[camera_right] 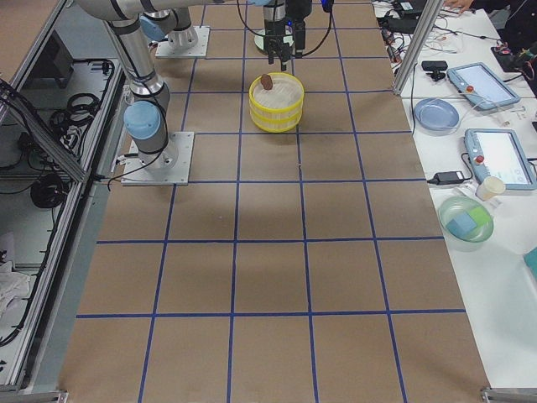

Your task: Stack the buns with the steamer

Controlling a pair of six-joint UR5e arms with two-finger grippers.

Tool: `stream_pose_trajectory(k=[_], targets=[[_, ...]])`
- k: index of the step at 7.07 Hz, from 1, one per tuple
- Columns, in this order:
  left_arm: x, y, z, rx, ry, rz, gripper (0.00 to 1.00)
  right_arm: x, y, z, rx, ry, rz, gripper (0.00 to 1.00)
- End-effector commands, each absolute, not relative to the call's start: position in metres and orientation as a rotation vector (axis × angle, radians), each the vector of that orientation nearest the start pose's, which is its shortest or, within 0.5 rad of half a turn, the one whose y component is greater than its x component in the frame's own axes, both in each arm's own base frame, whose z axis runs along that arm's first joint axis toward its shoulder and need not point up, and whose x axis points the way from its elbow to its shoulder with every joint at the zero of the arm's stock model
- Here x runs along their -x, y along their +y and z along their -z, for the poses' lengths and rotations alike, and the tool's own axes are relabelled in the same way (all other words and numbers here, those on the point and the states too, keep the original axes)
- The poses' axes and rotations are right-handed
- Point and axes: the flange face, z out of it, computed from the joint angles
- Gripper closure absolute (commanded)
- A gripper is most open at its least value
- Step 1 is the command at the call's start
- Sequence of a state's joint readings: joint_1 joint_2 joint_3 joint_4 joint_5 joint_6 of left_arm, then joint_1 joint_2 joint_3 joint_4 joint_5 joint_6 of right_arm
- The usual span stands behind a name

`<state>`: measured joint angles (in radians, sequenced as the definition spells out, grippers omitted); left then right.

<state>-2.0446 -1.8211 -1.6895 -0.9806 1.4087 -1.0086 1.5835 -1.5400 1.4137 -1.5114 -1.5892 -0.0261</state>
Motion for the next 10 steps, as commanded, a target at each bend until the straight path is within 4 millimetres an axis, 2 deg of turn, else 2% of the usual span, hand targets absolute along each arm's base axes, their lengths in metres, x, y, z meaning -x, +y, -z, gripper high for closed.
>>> stream_pose_trajectory(k=[1, 2, 3, 4, 5, 6, 7, 8, 9, 10], targets=[[0.342, -0.480, -0.387, 0.715, 3.266, 0.211, 0.01, -0.138, -0.507, -0.544, 0.060, 3.157, 0.104, 0.00], [0.301, -0.488, -0.409, 0.512, 3.195, 0.317, 0.01, -0.139, -0.506, -0.544, 0.062, 3.157, 0.104, 0.00], [0.252, -0.488, -0.433, 0.343, 3.105, 0.295, 0.00, -0.138, -0.506, -0.543, 0.064, 3.158, 0.102, 0.00], [0.211, -0.484, -0.464, 0.282, 3.067, 0.297, 0.00, -0.138, -0.506, -0.544, 0.067, 3.158, 0.106, 0.00], [0.170, -0.478, -0.505, 0.230, 3.053, 0.262, 0.00, -0.138, -0.506, -0.544, 0.069, 3.158, 0.106, 0.00], [0.126, -0.472, -0.550, 0.254, 3.039, 0.197, 0.00, -0.138, -0.507, -0.544, 0.072, 3.158, 0.106, 0.00], [0.105, -0.467, -0.572, 0.319, 3.034, 0.193, 0.00, -0.138, -0.507, -0.543, 0.074, 3.160, 0.104, 0.00], [0.094, -0.470, -0.590, 0.359, 3.030, 0.268, 0.00, -0.138, -0.507, -0.543, 0.074, 3.158, 0.104, 0.00], [0.082, -0.471, -0.590, 0.395, 3.015, 0.253, 0.00, -0.138, -0.507, -0.542, 0.074, 3.160, 0.102, 0.00], [0.081, -0.473, -0.587, 0.414, 3.014, 0.245, 0.00, -0.138, -0.507, -0.544, 0.077, 3.158, 0.106, 0.00]])
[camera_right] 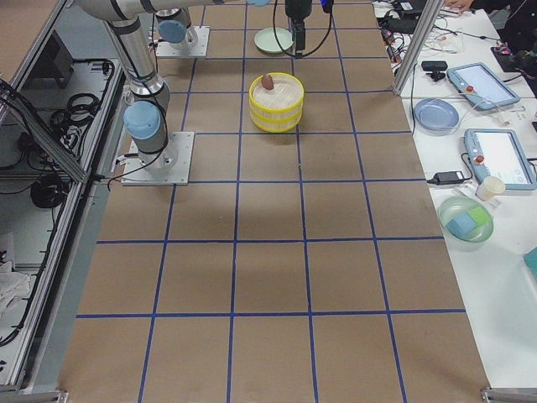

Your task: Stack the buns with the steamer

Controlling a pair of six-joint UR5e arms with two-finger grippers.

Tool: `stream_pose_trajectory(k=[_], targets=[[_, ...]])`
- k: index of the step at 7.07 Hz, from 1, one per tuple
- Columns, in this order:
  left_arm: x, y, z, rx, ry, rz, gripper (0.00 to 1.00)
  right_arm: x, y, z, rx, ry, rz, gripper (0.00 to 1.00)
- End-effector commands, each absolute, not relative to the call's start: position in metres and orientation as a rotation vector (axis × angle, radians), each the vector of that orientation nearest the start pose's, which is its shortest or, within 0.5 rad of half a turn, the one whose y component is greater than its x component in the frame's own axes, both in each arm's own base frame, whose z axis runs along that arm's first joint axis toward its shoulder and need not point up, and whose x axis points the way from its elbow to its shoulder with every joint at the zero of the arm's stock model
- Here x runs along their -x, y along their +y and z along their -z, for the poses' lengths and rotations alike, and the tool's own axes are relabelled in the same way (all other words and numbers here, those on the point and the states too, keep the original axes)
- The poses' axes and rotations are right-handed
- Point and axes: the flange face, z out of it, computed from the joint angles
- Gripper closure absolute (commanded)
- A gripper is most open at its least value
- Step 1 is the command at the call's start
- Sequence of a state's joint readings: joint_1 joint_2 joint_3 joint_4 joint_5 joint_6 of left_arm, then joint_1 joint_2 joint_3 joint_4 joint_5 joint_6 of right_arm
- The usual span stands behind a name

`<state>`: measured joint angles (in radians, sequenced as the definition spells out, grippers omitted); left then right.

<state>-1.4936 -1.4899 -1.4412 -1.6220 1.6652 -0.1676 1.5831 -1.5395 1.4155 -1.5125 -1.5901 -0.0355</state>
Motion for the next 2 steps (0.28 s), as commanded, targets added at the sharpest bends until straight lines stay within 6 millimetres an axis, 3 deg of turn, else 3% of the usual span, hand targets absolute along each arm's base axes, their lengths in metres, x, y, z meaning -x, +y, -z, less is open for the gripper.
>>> stream_pose_trajectory(k=[1, 2], targets=[[0.084, -0.478, -0.579, 0.414, 3.046, 0.217, 0.00, -0.138, -0.507, -0.543, 0.077, 3.158, 0.104, 0.00], [0.091, -0.485, -0.567, 0.409, 3.183, 0.172, 0.01, -0.138, -0.507, -0.543, 0.077, 3.160, 0.104, 0.00]])
